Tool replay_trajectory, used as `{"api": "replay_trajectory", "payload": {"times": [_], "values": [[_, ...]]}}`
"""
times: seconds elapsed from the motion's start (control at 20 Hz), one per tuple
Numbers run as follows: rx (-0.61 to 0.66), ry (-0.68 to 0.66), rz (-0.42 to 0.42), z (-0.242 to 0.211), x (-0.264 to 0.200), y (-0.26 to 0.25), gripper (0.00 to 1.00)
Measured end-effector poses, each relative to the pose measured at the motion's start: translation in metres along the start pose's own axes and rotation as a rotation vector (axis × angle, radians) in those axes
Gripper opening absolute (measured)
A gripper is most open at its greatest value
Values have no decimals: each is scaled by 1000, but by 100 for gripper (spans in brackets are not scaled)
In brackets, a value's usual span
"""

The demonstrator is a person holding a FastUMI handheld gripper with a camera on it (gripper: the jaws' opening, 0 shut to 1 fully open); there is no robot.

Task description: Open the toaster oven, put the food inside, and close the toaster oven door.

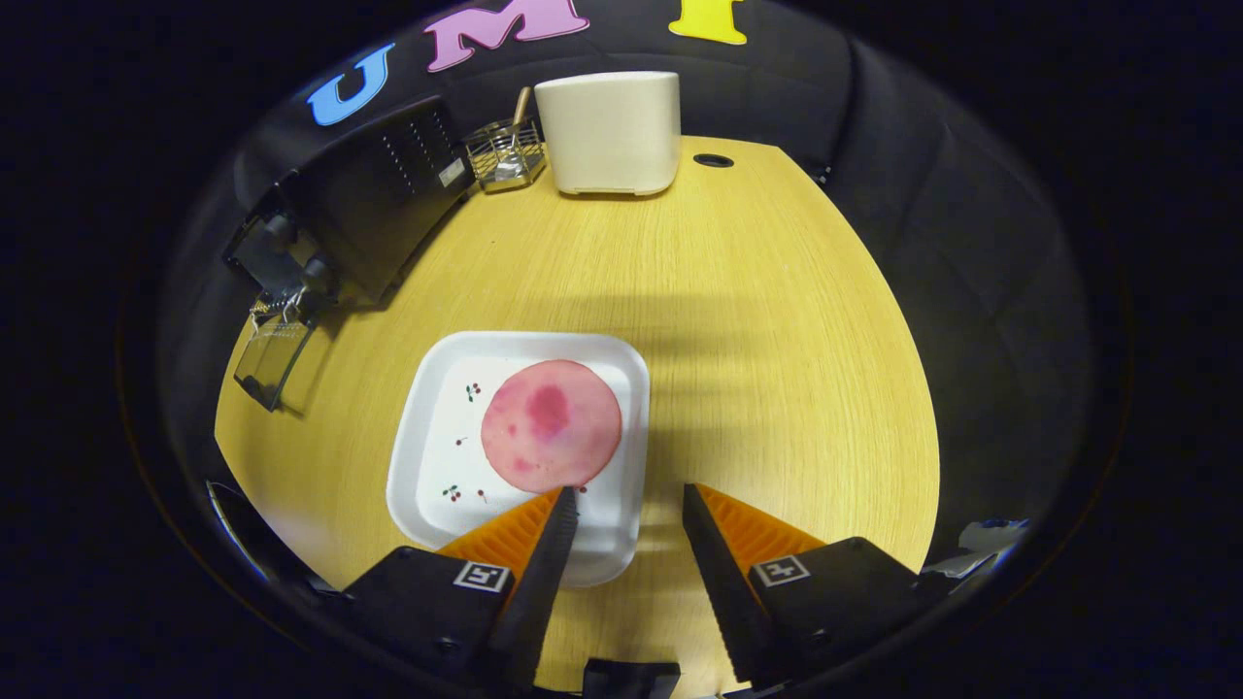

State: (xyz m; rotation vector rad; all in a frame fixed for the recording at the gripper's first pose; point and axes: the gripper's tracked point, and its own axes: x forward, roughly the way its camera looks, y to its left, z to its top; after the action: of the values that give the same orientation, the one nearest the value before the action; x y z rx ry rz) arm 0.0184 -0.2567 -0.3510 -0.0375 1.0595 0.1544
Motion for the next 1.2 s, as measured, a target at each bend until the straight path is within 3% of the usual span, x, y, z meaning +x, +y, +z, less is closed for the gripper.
{"api": "replay_trajectory", "payload": {"times": [0.05,0.1,0.15,0.35,0.4,0.45,0.5,0.7,1.0,1.2], "values": [[-1,10,7,-3,1,3,73],[1,11,4,-2,1,3,62],[4,18,19,-2,3,9,61],[69,43,3,-3,4,6,33],[99,54,12,-5,5,7,20],[112,55,18,-5,5,8,20],[123,61,30,-5,2,9,13],[209,75,120,-10,1,18,6],[443,66,238,-11,-15,32,6],[605,43,262,-12,-28,40,6]]}}
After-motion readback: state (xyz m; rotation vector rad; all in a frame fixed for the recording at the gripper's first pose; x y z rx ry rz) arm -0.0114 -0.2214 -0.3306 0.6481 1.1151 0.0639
